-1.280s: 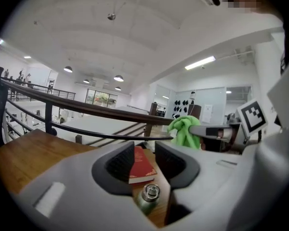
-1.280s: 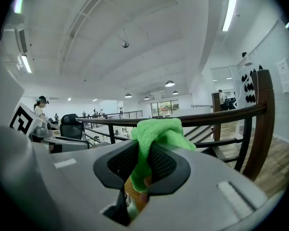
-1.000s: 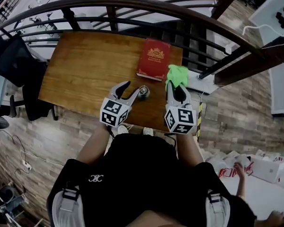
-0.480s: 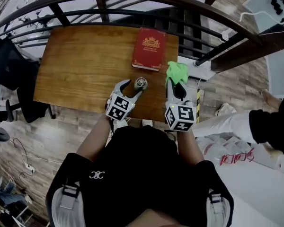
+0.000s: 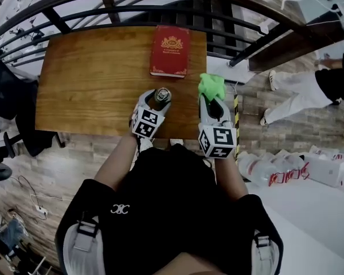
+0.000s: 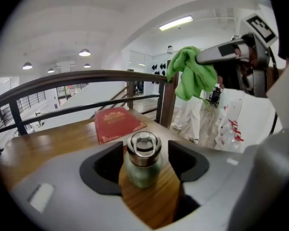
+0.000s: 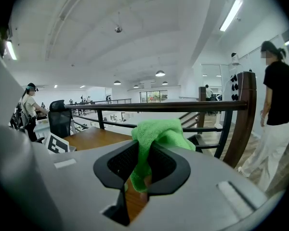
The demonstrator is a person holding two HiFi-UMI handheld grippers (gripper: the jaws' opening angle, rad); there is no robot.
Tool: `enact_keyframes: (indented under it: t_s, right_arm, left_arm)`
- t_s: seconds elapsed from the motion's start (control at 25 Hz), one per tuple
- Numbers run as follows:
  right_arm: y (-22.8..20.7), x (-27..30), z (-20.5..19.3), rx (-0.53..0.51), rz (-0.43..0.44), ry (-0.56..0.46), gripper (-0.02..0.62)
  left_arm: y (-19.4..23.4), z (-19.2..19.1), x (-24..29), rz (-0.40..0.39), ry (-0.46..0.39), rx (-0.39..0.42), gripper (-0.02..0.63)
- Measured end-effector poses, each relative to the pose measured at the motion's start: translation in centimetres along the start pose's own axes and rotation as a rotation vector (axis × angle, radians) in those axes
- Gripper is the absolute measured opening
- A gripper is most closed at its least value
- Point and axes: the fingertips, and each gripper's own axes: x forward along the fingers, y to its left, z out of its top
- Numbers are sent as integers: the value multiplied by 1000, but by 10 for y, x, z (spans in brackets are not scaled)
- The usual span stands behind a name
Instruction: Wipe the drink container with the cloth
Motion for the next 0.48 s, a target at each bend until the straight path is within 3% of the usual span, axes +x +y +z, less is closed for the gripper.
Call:
enact_keyframes:
  t_s: [0.32,0.48]
  right_arm:
    - [2,-6,-6,-37,12,10,58]
    - [7,-7,-10,-47,35,18,60]
  left_arm:
    - [2,0,14,76,8,80,302]
    - [1,-2,11,60,-5,101,298]
